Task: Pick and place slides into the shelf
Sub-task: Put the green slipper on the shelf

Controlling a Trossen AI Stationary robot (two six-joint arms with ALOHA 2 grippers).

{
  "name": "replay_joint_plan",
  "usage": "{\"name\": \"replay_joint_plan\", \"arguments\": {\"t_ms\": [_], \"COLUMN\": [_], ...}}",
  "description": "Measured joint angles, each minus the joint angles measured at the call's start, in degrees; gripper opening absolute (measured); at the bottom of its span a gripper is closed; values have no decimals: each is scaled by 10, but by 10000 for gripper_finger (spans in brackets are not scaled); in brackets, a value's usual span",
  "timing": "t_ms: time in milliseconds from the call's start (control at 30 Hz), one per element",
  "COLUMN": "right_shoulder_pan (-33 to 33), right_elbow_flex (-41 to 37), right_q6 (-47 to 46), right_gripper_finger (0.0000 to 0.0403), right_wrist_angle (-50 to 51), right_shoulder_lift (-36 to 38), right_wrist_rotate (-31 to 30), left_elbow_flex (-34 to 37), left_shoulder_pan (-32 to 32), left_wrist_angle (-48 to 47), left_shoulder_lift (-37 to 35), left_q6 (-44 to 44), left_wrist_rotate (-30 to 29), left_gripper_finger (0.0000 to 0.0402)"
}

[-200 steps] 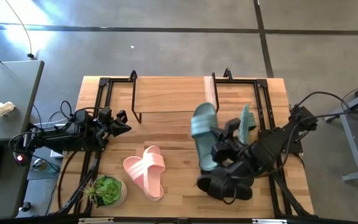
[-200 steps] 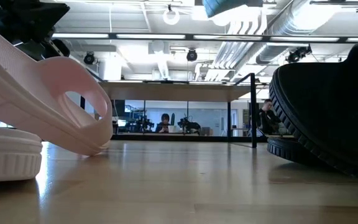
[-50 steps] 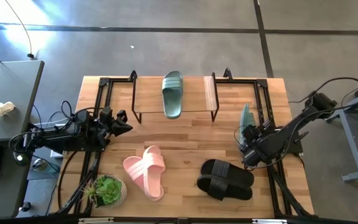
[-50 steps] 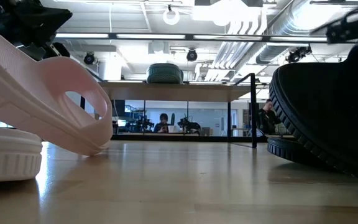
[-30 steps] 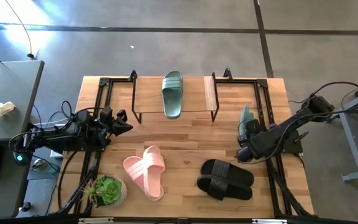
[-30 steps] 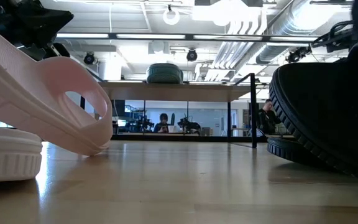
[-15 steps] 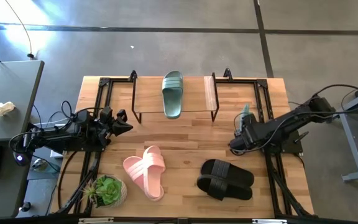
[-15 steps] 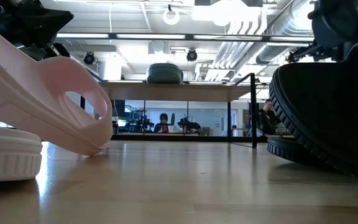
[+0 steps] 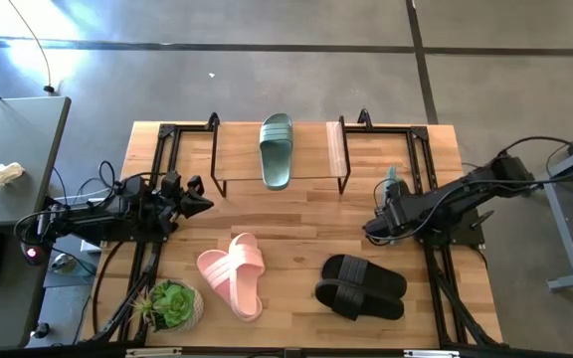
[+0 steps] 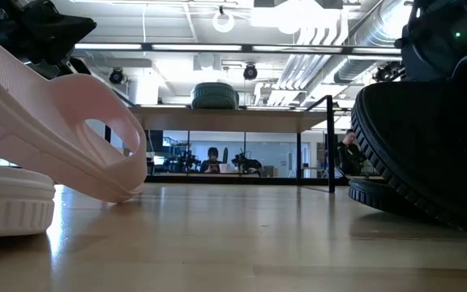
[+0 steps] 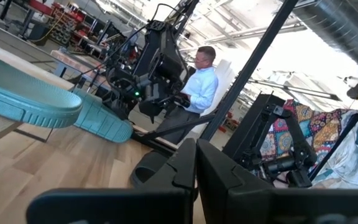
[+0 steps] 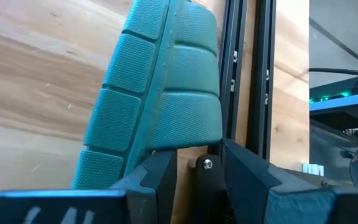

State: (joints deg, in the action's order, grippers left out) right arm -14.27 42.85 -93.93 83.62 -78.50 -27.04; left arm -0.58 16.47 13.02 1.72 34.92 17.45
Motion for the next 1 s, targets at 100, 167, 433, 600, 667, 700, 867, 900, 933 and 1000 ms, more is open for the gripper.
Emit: {"name": "replay_joint_plan", "arguments": {"t_ms": [100,167,433,600,667,700,867,900,933,1000], "right_shoulder_pan": [6,9,9,9,10,12,16,16,16,16], "right_elbow_flex": [0,0,1,2,2,2,1,1,1,1], "right_q6": [4,4,28,67,73,74,81,89,94,111], "right_gripper_finger": [112,112,112,112,112,112,112,112,112,112], "right_wrist_angle": [0,0,-37,-82,-80,-76,-64,-67,-72,-90], "right_shoulder_lift": [-3,-4,-7,-7,-7,-7,-7,-7,-7,-7], "right_wrist_rotate": [-4,-13,-46,-71,-74,-73,-70,-70,-70,-72], "left_elbow_flex": [0,0,0,0,0,0,0,0,0,0], "left_shoulder_pan": [0,0,0,0,0,0,0,0,0,0], "left_wrist_angle": [0,0,0,-1,-1,-1,-1,-1,-2,-3], "left_shoulder_lift": [0,0,0,0,0,0,0,0,0,0], "left_q6": [0,0,0,0,0,0,2,2,2,2], "left_wrist_rotate": [1,1,1,1,1,1,1,1,1,1], "left_gripper_finger": [3,3,3,3,3,3,3,3,3,3]}}
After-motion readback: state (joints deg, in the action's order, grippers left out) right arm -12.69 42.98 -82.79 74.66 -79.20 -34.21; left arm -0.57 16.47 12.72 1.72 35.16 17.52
